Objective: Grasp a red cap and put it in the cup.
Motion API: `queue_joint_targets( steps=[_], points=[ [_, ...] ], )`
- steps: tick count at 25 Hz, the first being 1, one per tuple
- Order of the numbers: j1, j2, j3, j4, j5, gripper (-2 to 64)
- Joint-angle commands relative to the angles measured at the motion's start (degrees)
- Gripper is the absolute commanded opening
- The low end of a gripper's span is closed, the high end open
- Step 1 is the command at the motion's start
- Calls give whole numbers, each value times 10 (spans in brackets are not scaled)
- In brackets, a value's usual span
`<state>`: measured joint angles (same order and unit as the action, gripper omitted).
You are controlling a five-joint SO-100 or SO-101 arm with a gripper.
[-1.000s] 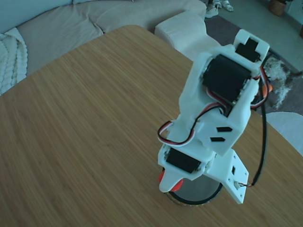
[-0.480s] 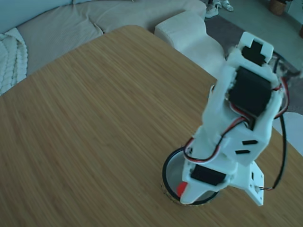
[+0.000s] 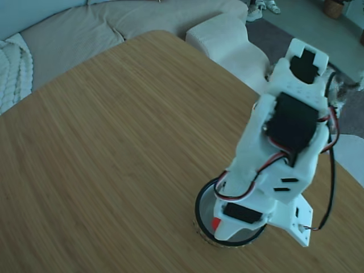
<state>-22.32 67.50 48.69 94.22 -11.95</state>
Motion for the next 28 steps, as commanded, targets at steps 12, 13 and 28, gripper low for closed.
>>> queue_joint_targets(
  steps=[12, 13, 28],
  points=[
    [59, 47, 14, 40, 4, 95],
    [60, 64, 19, 40, 4, 96],
    [77, 135, 114, 39, -4, 99]
  ],
)
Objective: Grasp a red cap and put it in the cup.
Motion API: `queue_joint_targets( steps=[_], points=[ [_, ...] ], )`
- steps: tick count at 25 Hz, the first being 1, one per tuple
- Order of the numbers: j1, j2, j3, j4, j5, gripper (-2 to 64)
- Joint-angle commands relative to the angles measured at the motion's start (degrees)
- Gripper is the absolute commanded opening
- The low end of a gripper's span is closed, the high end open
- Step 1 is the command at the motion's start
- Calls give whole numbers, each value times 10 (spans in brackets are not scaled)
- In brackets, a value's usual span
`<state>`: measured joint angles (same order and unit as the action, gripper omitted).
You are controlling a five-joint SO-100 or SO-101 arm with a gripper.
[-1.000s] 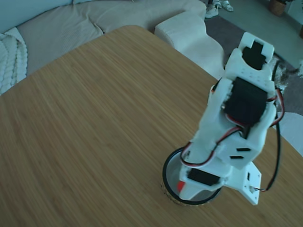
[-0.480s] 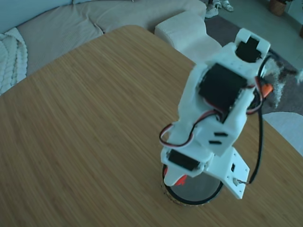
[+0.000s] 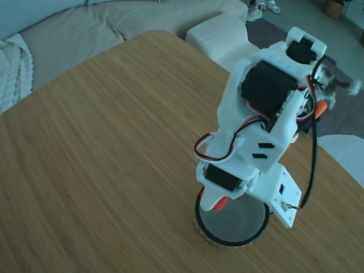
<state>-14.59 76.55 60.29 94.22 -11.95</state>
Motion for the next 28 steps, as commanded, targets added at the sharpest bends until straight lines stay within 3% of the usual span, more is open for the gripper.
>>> queue_joint_targets(
  steps=[1, 12, 28],
  points=[
    [0, 45, 1, 39, -4, 99],
    [-82, 45, 37, 39, -4, 99],
    [-83, 46, 72, 36, -3, 103]
  ],
)
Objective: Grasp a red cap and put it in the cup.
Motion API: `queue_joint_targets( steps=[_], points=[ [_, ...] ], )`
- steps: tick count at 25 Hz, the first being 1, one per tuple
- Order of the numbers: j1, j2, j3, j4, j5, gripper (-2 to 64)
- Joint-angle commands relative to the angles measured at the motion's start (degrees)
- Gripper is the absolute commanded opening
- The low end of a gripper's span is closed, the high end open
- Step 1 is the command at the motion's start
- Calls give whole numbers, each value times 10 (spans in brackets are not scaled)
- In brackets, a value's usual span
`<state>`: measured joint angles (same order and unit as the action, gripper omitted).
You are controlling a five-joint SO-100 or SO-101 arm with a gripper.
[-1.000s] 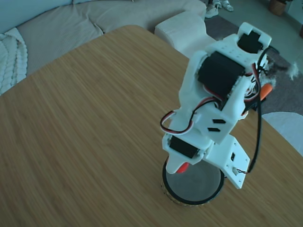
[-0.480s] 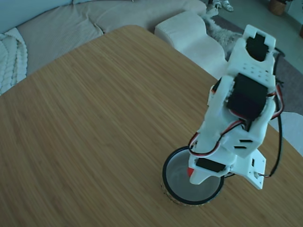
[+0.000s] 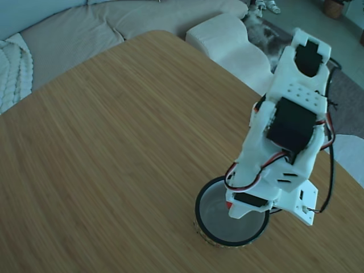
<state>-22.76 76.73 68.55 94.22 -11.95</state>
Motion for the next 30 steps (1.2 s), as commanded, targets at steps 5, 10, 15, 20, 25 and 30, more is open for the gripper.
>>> queue_joint_targets(
  steps=[5, 10, 15, 20, 25, 30],
  points=[
    [1, 44, -12, 36, 4, 278],
    [1, 44, -13, 35, 4, 372],
    [10, 44, -13, 28, 4, 383],
    [39, 44, -54, 28, -3, 384],
    [79, 44, -104, 34, -3, 384],
    [153, 44, -145, 30, 1, 384]
  ],
)
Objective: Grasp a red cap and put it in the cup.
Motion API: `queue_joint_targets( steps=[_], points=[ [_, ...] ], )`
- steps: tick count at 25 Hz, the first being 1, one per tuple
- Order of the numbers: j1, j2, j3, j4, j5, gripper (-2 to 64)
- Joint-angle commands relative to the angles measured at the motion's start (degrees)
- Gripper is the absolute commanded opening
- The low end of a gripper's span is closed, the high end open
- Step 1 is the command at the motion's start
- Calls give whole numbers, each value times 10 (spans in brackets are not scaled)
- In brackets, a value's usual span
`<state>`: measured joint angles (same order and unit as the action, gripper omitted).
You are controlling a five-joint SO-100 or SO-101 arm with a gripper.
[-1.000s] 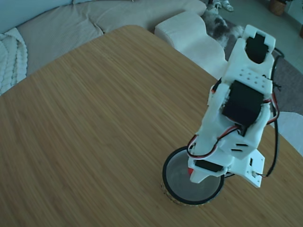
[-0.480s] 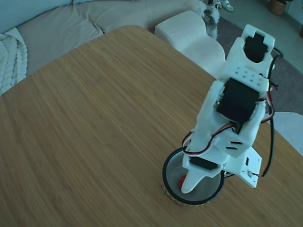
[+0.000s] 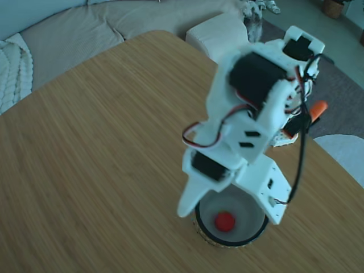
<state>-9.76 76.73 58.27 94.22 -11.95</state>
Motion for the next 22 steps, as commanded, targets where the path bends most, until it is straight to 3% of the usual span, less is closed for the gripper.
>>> queue_joint_targets(
  steps=[1, 9, 16, 22],
  points=[
    [44, 44, -52, 30, 3, 384],
    [258, 44, -84, 36, 2, 373],
    [417, 44, -91, 35, 4, 137],
    [505, 45, -91, 28, 4, 71]
  ],
)
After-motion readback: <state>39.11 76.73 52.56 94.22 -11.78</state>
